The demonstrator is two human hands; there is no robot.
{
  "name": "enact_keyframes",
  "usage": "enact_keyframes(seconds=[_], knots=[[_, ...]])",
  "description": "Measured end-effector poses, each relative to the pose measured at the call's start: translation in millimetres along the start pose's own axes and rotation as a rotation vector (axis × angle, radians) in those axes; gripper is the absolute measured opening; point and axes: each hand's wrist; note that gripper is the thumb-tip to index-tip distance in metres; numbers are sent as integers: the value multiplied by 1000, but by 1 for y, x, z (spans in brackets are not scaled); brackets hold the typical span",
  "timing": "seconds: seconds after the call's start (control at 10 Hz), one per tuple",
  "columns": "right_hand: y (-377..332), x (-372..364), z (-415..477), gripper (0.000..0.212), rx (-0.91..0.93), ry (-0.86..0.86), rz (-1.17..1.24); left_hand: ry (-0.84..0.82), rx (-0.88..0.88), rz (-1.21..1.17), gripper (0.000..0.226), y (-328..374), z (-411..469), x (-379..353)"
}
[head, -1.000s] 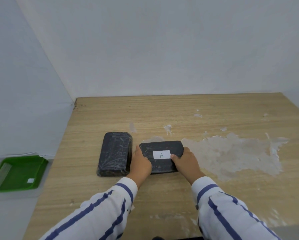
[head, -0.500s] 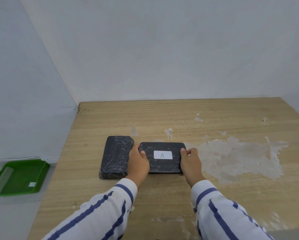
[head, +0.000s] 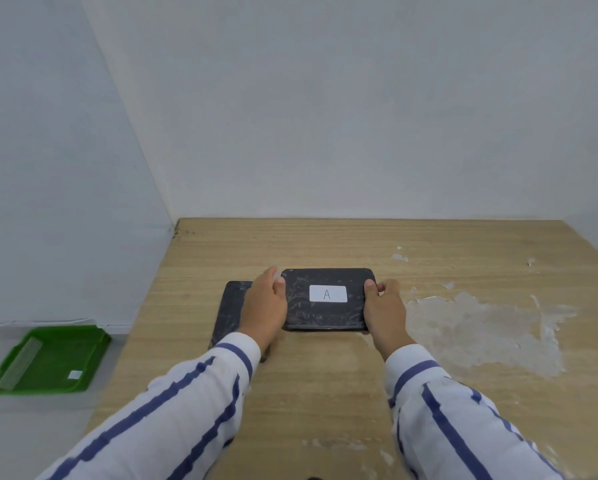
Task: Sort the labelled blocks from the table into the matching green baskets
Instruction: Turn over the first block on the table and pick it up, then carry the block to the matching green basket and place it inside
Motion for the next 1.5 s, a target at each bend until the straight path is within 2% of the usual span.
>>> enact_keyframes(seconds=[0.2, 0.3, 0.6, 0.9, 1.1, 1.5], knots=[[-23, -3, -10, 20, 49, -57, 24, -2, -40, 361, 45, -14, 3, 39], [-28, -8, -22, 20, 63, -76, 14, -10, -38, 444, 47, -26, -7, 52], [-46, -61, -91, 20, 54, -112, 2, 6, -17, 457, 46, -81, -38, 113], [-57, -174, -224, 22, 67, -112, 14, 40, -25, 491, 46, -199, -86, 237], [-73, -257, -304, 20, 34, -192, 43, 59, 6, 518, 48, -270, -119, 329], [-115, -426, -353, 25, 110, -337, -29, 119, 158, 530, 48, -383, -91, 450]])
Point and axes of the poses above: each hand's wrist, its own z-axis towards the middle knuckle, its own x-axis out of the back of the hand, y = z × x, and after that the axes turned 7 degrees about z, right-handed
